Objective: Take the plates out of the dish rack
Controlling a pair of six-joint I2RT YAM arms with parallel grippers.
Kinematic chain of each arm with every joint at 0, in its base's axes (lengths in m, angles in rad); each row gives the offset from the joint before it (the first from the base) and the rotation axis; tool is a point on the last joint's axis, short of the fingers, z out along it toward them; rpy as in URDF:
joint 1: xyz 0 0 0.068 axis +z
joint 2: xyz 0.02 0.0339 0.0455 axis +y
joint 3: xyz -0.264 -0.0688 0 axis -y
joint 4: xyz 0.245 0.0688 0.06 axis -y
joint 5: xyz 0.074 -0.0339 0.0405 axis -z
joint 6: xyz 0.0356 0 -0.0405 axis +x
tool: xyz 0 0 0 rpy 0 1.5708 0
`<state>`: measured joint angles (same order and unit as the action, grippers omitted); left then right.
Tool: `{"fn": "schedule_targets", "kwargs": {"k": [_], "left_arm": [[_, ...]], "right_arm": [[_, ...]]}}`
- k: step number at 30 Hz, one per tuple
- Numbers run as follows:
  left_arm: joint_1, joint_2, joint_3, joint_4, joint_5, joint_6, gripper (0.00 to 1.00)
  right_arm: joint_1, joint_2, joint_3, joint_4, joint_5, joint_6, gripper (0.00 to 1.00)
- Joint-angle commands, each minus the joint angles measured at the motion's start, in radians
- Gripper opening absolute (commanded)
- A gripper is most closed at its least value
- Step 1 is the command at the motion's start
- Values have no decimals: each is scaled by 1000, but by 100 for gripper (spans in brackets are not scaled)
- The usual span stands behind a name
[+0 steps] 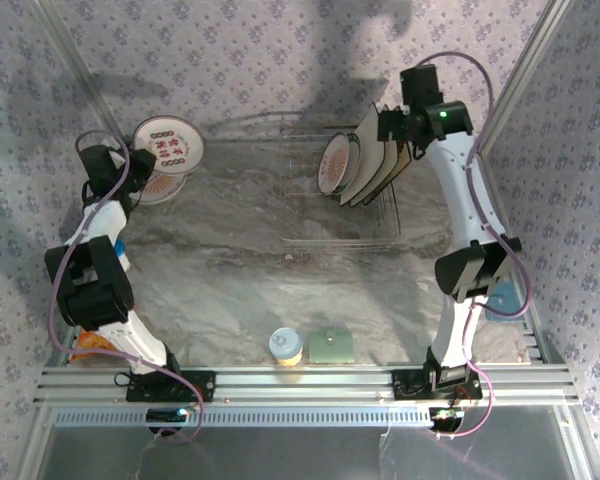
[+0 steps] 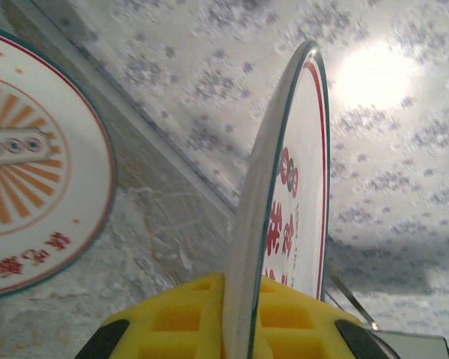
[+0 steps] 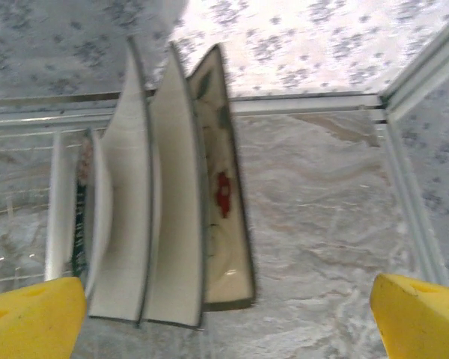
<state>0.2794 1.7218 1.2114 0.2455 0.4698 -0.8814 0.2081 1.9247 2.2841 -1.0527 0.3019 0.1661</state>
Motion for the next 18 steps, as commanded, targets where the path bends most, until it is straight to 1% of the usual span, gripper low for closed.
{"fn": "schedule_targets", "kwargs": {"k": [1, 5, 10, 18], "left_arm": [[20, -36, -6, 82, -50, -3, 0], [35, -20, -12, 85, -85, 12, 0], [46, 27, 10, 89, -104, 21, 0], [50, 93, 62, 25, -153, 66, 0]], "right_arm": [[-38, -54, -47, -23, 21, -31, 100], [-71, -75, -91, -5, 1, -36, 100], [-86, -98, -140, 26, -26, -39, 100], [-102, -121, -196, 55, -47, -36, 100]]}}
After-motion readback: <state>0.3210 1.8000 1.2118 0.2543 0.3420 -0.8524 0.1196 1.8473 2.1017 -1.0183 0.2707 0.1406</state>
